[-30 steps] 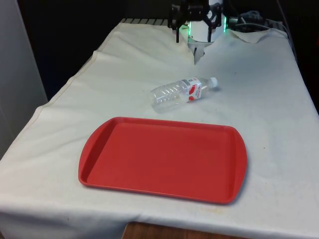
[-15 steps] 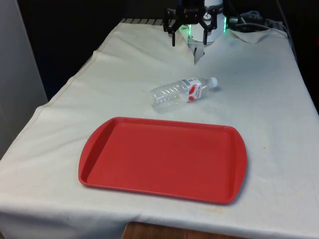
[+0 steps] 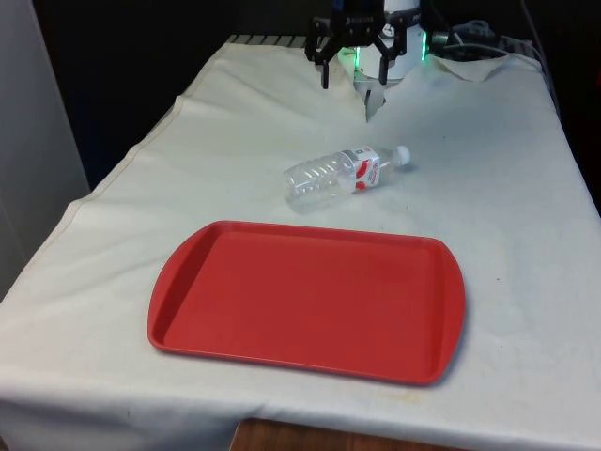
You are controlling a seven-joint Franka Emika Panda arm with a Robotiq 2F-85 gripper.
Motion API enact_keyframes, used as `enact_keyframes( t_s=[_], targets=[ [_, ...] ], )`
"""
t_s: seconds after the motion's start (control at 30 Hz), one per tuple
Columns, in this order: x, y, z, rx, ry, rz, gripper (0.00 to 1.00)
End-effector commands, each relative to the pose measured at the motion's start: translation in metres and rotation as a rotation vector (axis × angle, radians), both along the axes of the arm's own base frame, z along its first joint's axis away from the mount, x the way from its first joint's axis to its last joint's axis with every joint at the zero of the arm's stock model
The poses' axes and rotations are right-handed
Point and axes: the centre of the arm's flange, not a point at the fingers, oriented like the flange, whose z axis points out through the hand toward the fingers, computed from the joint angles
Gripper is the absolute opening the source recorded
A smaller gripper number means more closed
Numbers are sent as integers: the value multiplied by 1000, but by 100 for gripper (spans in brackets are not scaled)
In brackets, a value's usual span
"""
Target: Place the bottle upright on the tray.
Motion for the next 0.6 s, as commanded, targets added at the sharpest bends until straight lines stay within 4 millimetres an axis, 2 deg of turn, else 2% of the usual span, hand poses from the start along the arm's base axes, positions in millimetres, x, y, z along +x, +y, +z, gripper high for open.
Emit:
enact_keyframes(
  t_s=[0.0,0.57],
  targets=[
    [0,-1,0,-11,-9,15,100],
    [1,0,-4,-52,-22,125,100]
  ],
)
